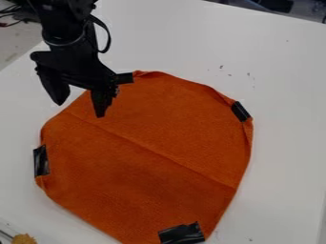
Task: Fold the cloth from the top left to the bottom right
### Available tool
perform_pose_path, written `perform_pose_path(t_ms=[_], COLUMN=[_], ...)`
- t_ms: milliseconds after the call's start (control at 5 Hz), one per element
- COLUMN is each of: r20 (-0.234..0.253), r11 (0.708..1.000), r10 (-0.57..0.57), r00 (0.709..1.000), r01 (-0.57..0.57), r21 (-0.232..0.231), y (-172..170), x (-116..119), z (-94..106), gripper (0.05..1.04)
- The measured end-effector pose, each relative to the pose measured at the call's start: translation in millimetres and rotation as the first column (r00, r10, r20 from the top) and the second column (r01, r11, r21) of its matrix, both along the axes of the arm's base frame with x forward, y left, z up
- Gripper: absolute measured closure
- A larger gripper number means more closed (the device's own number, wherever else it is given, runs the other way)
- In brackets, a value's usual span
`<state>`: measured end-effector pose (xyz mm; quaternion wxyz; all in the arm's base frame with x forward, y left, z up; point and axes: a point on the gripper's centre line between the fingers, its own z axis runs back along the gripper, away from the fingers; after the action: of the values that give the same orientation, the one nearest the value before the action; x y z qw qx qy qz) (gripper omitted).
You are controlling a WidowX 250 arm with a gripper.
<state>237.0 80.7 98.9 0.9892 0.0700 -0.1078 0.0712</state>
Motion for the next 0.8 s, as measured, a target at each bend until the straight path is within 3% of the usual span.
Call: perform_pose_path(t_ms=[200,400,800], r20=[-0.023,-0.064,-0.052], r11=[1.0,0.997,0.97], r10=[-0.006,-0.08,-0.241], r00=[1.0,0.995,0.969], r01=[0.006,0.08,0.239], r21=[-0.007,0.008,-0.03], y=[-0.7,23.3,56.6], x=[-1.2,16.2,81.5], z=[-5.5,-13.4,-34.2], gripper=[0.083,0.083,0.083])
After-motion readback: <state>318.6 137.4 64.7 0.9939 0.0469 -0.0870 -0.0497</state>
